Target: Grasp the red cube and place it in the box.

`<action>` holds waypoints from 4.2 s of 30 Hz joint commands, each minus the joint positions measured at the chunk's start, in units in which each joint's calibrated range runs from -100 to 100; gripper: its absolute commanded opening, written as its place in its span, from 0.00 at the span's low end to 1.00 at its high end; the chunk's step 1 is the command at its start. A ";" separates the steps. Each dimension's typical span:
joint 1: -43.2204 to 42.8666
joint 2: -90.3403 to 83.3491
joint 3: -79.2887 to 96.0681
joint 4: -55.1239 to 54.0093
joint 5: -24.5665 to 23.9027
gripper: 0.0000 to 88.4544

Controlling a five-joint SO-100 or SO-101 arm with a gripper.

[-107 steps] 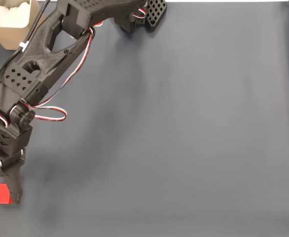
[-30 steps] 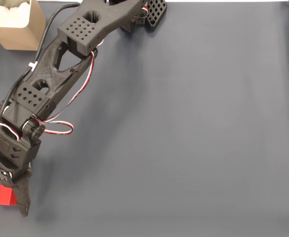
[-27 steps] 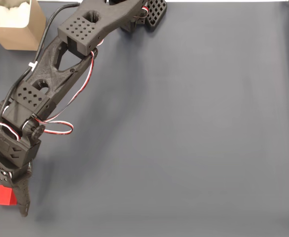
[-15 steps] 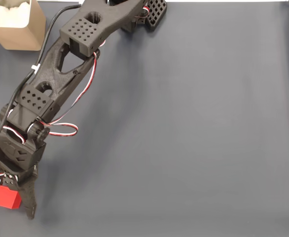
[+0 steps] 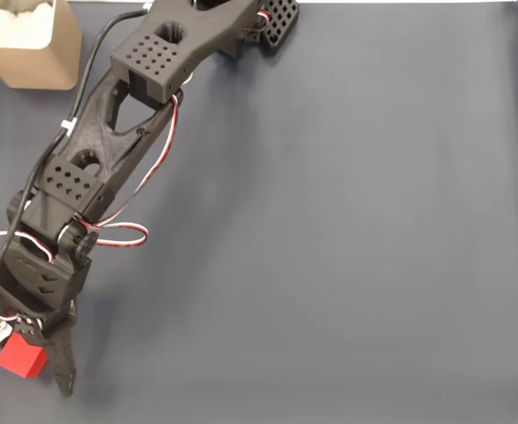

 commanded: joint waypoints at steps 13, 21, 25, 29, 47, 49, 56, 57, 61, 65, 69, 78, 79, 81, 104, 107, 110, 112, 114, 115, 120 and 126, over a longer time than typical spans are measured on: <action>-0.56 -8.25 4.59 -0.59 0.68 0.33; -0.77 -10.68 7.14 -0.92 1.32 0.27; -0.84 -11.29 7.60 -1.98 1.32 0.27; -0.84 -11.89 8.33 -2.56 1.32 0.26; -0.70 -15.27 13.07 -2.39 3.32 0.11; -0.70 -15.36 13.16 -2.39 3.37 0.12; -0.91 -16.05 13.89 -1.82 4.10 0.06; -0.91 -16.23 14.08 -1.57 4.25 0.05; -0.84 -16.57 14.26 -0.34 4.69 0.04; -0.63 -17.35 14.26 1.38 4.98 0.03; -0.27 -19.78 16.08 3.18 5.08 0.03; 0.86 -31.82 27.67 6.87 4.15 0.02; 1.08 -33.47 29.04 7.36 3.91 0.02; 1.57 -36.76 32.05 7.61 3.37 0.02; 13.93 -75.50 66.72 12.36 1.17 0.03; 16.35 -78.62 68.82 13.75 0.93 0.02; 18.90 -81.13 70.01 14.98 0.73 0.02; 20.61 -83.04 71.10 15.64 0.63 0.02; 22.17 -85.03 72.47 16.21 0.63 0.02; 23.09 -86.24 73.57 16.30 0.59 0.02; 26.86 -92.74 80.23 16.38 0.73 0.02; 30.69 -100.71 87.25 16.13 0.98 0.02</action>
